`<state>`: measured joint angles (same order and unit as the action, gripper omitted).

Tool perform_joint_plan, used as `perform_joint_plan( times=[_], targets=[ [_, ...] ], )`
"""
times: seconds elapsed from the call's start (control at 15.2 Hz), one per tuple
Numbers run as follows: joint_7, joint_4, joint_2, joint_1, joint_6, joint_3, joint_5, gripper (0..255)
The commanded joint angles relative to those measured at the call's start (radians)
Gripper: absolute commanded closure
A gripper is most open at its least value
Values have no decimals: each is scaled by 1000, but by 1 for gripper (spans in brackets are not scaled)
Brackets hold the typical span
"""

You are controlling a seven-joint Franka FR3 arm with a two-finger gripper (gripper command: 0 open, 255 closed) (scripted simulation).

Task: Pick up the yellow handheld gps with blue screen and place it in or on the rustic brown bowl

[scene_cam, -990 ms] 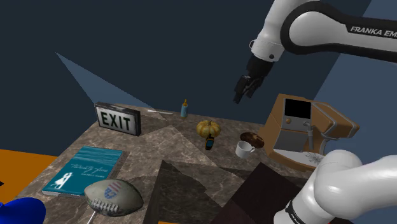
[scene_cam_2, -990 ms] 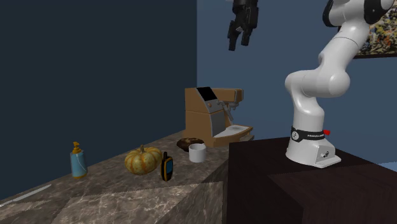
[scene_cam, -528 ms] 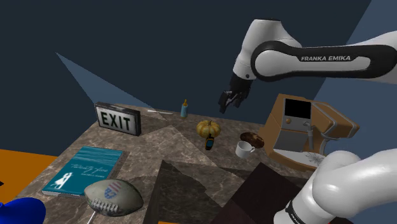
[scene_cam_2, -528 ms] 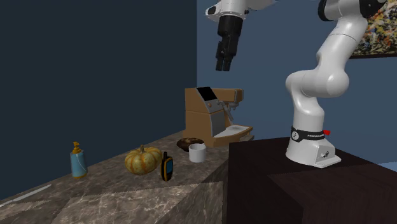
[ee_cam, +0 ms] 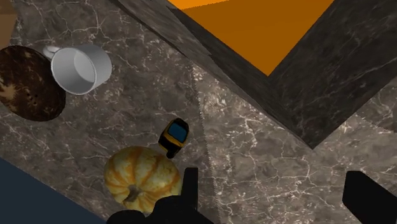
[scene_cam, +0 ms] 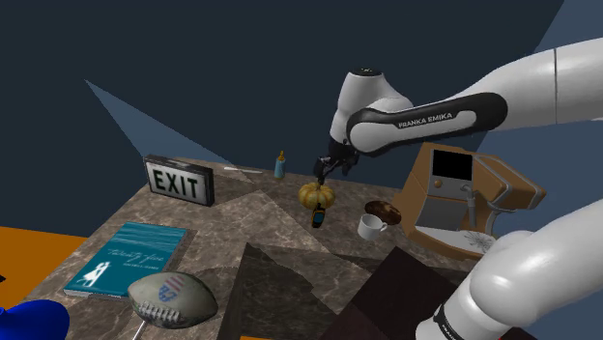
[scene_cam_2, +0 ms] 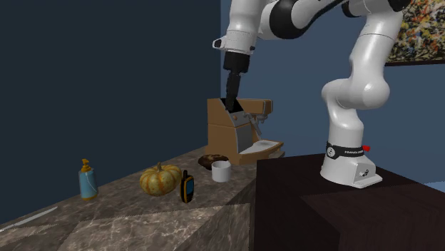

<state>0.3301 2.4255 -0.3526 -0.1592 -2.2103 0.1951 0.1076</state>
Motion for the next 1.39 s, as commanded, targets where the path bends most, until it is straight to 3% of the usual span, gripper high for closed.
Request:
perform_joint_plan(
  times=[0.0, 0.59, 0.99, 1.32],
  targets=[
    [55, -11, 72, -25, -56, 15, 43, 0],
    [348, -116, 400, -109, -222, 27, 313, 0],
    [535, -244, 619, -104, -266, -36, 490, 0],
    [649, -374, 794, -85, -281, -106, 584, 0]
  ],
)
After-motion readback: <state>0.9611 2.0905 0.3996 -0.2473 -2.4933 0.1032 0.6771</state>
